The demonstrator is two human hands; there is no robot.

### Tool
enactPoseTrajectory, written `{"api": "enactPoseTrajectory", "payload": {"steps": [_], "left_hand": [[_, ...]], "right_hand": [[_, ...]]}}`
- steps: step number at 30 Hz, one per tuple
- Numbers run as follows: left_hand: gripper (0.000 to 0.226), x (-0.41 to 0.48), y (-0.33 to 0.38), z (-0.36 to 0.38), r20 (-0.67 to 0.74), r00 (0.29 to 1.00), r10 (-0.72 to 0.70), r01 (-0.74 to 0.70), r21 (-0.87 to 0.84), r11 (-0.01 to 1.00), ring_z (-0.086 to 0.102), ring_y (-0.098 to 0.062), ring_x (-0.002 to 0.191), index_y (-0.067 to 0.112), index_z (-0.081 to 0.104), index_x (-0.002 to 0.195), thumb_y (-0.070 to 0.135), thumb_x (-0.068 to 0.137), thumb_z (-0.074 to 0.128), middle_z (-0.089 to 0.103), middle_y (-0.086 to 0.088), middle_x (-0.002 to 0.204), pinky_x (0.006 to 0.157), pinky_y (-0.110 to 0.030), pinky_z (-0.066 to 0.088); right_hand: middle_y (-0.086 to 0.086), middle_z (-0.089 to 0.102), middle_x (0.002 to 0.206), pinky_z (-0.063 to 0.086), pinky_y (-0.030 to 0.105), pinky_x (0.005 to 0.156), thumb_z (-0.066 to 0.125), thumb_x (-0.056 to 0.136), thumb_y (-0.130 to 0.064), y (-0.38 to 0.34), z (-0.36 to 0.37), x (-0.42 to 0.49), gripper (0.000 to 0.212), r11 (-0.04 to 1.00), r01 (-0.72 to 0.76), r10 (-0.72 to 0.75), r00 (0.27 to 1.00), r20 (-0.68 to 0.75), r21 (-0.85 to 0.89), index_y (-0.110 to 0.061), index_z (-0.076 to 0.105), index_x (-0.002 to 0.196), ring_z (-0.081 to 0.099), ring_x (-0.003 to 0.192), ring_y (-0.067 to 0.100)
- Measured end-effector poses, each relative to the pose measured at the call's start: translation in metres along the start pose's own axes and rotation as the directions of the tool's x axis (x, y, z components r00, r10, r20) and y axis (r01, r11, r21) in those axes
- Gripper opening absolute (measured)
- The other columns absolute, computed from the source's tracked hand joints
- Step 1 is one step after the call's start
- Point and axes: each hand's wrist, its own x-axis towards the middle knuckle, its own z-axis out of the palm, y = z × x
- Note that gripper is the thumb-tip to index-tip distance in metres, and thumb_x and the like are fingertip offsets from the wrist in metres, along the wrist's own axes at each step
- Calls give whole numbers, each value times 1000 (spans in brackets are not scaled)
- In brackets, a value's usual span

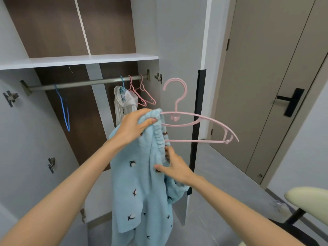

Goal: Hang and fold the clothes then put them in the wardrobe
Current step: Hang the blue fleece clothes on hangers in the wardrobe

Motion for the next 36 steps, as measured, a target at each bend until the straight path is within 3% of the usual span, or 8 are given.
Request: {"api": "enactPoseTrajectory", "payload": {"steps": [3, 6, 10, 14, 17, 20, 25, 36], "left_hand": [[21, -3, 5, -10, -29, 999, -19, 18, -38, 999, 60, 4, 89, 29, 66, 109, 32, 89, 63, 65, 22, 93, 70, -23, 50], [24, -8, 1, -22, -78, 997, -28, 24, -45, 999, 59, 8, 87, 27, 65, 112, 29, 88, 63, 63, 26, 94, 70, -21, 50], [21, -18, -12, -33, -82, 993, -79, 70, -104, 992, 62, 9, 80, 28, 67, 108, 28, 87, 65, 65, 24, 92, 58, -16, 53], [15, -24, -15, -29, -86, 991, -98, 81, -186, 979, 65, 0, 78, 41, 65, 96, 30, 86, 65, 69, 20, 87, 52, -19, 54], [16, -27, -21, -26, -103, 991, -88, 72, -152, 986, 65, -1, 74, 44, 65, 96, 31, 86, 66, 69, 22, 88, 49, -17, 52], [19, -37, -36, -21, -70, 997, -33, 36, 40, 999, 60, 9, 83, 42, 67, 102, 35, 84, 66, 65, 27, 95, 64, -6, 45], [25, -50, -66, -18, -11, 1000, -11, 14, 278, 960, 60, -8, 87, 31, 71, 107, 38, 85, 61, 70, 11, 98, 78, -26, 38], [26, -68, -61, 11, 3, 1000, -23, 20, 401, 916, 64, -17, 97, 31, 69, 113, 37, 90, 59, 70, 7, 108, 81, -30, 47]], "right_hand": [[-9, 56, 124, 44, 24, 92, 68, 82, -37, 5, 5, 4, 52, 988, -4, 29, 986, 164, -152, -23, 46, 127, 54, 111, 13], [-2, 54, 134, 17, 58, 113, 59, 85, -46, 24, -3, 0, 50, 833, 16, 144, 959, 246, -552, -28, 49, 130, 43, 127, 24], [10, 60, 121, 45, 41, 96, 48, 89, -19, 41, -25, -11, 34, 859, -142, 287, 929, 233, -492, -19, 53, 122, 55, 103, 27], [13, 59, 120, 48, 41, 88, 46, 89, -18, 50, -35, -11, 36, 759, -137, 350, 910, 221, -637, -18, 42, 124, 57, 104, 34], [8, 52, 136, 28, 55, 109, 44, 90, -19, 62, -45, -15, 65, 551, -190, 529, 833, 163, -813, -33, 19, 149, 49, 121, 33], [-4, 38, 150, 1, 71, 107, 40, 94, -17, 66, -73, -19, 60, 356, -280, 608, 794, -7, -892, -33, 24, 149, 28, 141, 28], [0, 36, 148, 1, 66, 111, 40, 97, -28, 64, -105, -20, 32, 300, -377, 567, 809, -154, -876, -23, 60, 121, 22, 143, 23], [18, 38, 132, -7, 72, 105, 38, 93, -25, 6, -79, 7, 36, 332, -301, 130, 953, -272, -894, -20, 59, 121, 25, 134, 31]]}}
